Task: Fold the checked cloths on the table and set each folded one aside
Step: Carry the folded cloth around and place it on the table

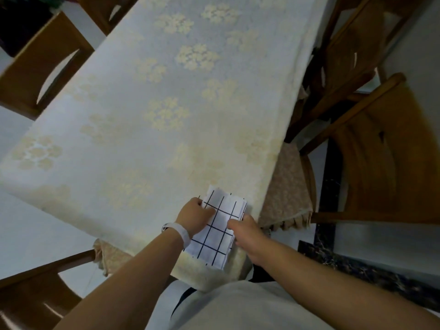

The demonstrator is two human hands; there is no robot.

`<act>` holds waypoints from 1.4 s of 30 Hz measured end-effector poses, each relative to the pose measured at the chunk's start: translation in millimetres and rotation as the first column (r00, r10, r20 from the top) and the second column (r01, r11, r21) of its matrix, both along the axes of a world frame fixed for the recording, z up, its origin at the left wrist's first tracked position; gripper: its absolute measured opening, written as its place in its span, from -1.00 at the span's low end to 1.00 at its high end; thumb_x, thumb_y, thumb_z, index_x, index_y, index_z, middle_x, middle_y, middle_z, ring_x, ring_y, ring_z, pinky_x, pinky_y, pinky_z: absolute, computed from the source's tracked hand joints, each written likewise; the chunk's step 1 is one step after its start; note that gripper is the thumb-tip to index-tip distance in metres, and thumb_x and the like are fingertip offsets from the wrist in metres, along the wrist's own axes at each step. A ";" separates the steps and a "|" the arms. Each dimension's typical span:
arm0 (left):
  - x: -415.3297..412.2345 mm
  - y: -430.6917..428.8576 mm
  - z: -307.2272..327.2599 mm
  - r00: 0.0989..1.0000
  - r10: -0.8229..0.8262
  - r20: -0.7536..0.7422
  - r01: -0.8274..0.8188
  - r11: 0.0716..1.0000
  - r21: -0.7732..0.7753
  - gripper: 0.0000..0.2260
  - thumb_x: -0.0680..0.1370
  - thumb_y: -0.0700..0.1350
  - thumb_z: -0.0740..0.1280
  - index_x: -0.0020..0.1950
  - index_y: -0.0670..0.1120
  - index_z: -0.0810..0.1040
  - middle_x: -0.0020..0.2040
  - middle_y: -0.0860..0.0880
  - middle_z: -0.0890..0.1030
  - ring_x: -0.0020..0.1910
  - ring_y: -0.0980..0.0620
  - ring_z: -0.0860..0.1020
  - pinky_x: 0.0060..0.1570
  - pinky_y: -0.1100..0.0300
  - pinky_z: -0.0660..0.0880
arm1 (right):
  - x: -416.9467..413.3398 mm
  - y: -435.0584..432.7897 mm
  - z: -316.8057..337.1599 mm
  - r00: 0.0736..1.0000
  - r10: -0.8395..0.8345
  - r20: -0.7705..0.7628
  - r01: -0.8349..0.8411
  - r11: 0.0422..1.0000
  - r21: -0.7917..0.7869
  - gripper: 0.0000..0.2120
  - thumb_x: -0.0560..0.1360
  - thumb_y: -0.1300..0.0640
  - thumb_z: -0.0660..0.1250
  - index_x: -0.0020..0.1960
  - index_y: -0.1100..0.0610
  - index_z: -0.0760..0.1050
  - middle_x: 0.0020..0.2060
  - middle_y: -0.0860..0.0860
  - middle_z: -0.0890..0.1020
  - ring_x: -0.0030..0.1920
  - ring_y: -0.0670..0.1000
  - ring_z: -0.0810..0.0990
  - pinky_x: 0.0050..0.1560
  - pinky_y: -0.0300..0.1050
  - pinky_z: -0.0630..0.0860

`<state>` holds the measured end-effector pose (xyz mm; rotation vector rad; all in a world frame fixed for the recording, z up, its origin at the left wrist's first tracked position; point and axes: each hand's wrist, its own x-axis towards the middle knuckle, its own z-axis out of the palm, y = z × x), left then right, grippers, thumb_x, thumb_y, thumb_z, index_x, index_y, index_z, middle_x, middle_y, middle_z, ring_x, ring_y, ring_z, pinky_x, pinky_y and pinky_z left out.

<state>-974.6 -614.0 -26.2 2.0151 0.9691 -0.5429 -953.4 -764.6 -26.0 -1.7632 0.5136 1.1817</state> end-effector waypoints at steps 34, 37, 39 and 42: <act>-39.7 18.7 2.3 0.930 0.271 0.246 -0.277 0.961 -0.012 -0.59 0.54 -0.05 0.35 0.36 -0.09 0.41 0.21 -0.08 0.48 0.11 -0.03 0.50 0.08 0.07 0.50 | 35.6 -5.2 10.9 0.748 0.504 0.433 -0.388 0.860 -0.331 -0.43 0.55 0.04 0.24 0.51 0.09 0.17 0.42 0.04 0.22 0.26 0.07 0.41 0.18 -0.05 0.45; -69.3 16.1 14.3 0.834 0.468 0.291 -0.476 0.878 -0.046 -0.65 0.54 -0.08 0.34 0.32 -0.09 0.44 0.21 -0.06 0.48 0.19 -0.03 0.46 0.13 0.08 0.40 | 60.5 0.3 16.7 0.616 0.609 0.501 -0.499 0.793 -0.351 -0.52 0.56 0.06 0.22 0.45 0.08 0.27 0.41 0.04 0.28 0.31 0.07 0.39 0.26 -0.04 0.39; -89.8 11.9 20.0 0.733 0.642 0.226 -0.632 0.765 -0.122 -0.67 0.55 -0.10 0.33 0.31 -0.09 0.43 0.19 -0.06 0.48 0.16 -0.05 0.46 0.13 0.07 0.39 | 74.6 8.0 20.4 0.529 0.676 0.513 -0.590 0.727 -0.351 -0.53 0.56 0.05 0.21 0.45 0.08 0.28 0.41 0.03 0.30 0.33 0.05 0.38 0.28 -0.06 0.36; -115.7 -6.4 26.8 0.570 0.820 0.056 -0.776 0.560 -0.291 -0.59 0.57 -0.07 0.30 0.40 -0.06 0.34 0.28 -0.10 0.43 0.23 -0.14 0.42 0.23 -0.15 0.43 | 88.9 22.3 22.2 0.426 0.764 0.485 -0.702 0.617 -0.355 -0.50 0.57 0.00 0.20 0.49 0.08 0.24 0.45 0.02 0.26 0.31 0.06 0.42 0.28 -0.06 0.38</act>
